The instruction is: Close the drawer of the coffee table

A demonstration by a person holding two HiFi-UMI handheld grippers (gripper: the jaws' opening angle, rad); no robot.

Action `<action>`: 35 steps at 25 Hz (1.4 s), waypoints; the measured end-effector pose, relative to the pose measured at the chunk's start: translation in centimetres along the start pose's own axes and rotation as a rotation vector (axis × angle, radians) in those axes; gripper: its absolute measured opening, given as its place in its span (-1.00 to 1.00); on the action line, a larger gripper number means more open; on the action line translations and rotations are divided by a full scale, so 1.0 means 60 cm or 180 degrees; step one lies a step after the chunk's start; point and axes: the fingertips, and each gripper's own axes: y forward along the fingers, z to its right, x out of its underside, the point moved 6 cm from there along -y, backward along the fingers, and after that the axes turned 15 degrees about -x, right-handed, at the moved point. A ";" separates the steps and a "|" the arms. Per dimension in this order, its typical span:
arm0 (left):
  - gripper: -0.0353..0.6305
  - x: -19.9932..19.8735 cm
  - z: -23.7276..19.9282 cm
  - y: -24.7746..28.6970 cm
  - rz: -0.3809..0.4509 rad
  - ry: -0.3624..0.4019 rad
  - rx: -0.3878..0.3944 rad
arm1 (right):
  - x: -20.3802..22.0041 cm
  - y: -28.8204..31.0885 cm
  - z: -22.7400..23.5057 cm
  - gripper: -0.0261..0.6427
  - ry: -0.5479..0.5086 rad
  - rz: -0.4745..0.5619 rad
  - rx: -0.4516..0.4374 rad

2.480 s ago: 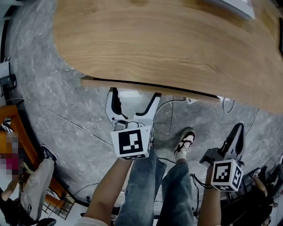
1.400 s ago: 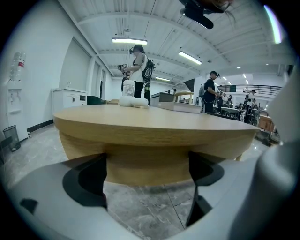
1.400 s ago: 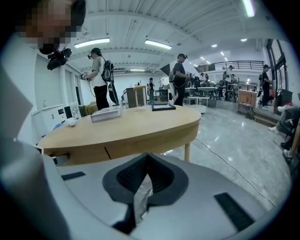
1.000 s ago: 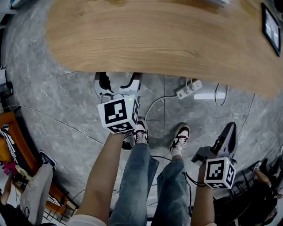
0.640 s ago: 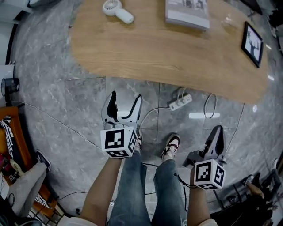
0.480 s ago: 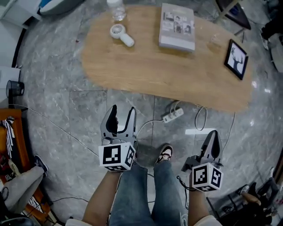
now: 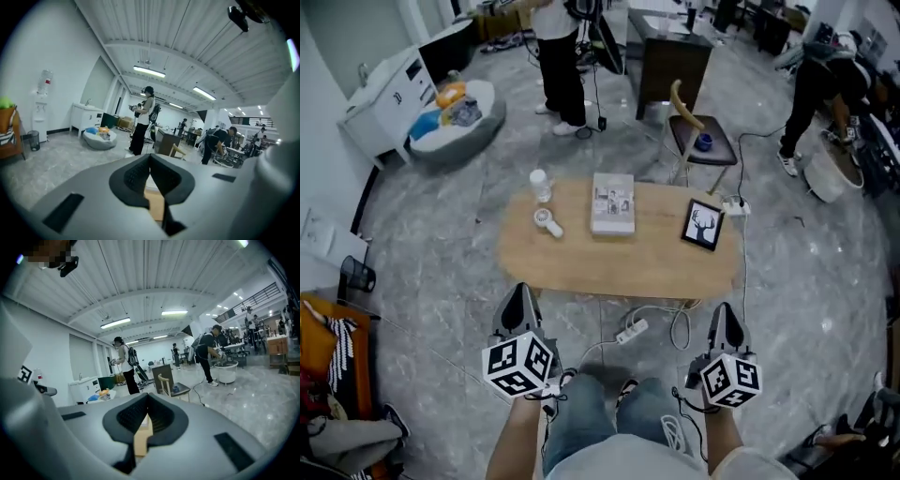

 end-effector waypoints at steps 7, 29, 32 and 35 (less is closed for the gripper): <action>-0.90 -0.148 0.016 -0.063 0.0245 0.0265 0.0508 | -0.133 -0.052 -0.033 -0.92 -0.0204 0.0187 -0.0061; -0.91 -0.166 0.012 -0.034 0.0350 0.0413 0.0645 | -0.142 -0.027 -0.130 -0.93 -0.0594 0.0161 -0.0008; -0.90 -0.163 0.011 -0.036 0.0332 0.0417 0.0624 | -0.147 -0.027 -0.133 -0.92 -0.0617 0.0150 -0.0037; -0.90 -0.163 0.008 -0.034 0.0327 0.0426 0.0606 | -0.150 -0.024 -0.134 -0.93 -0.0626 0.0136 -0.0040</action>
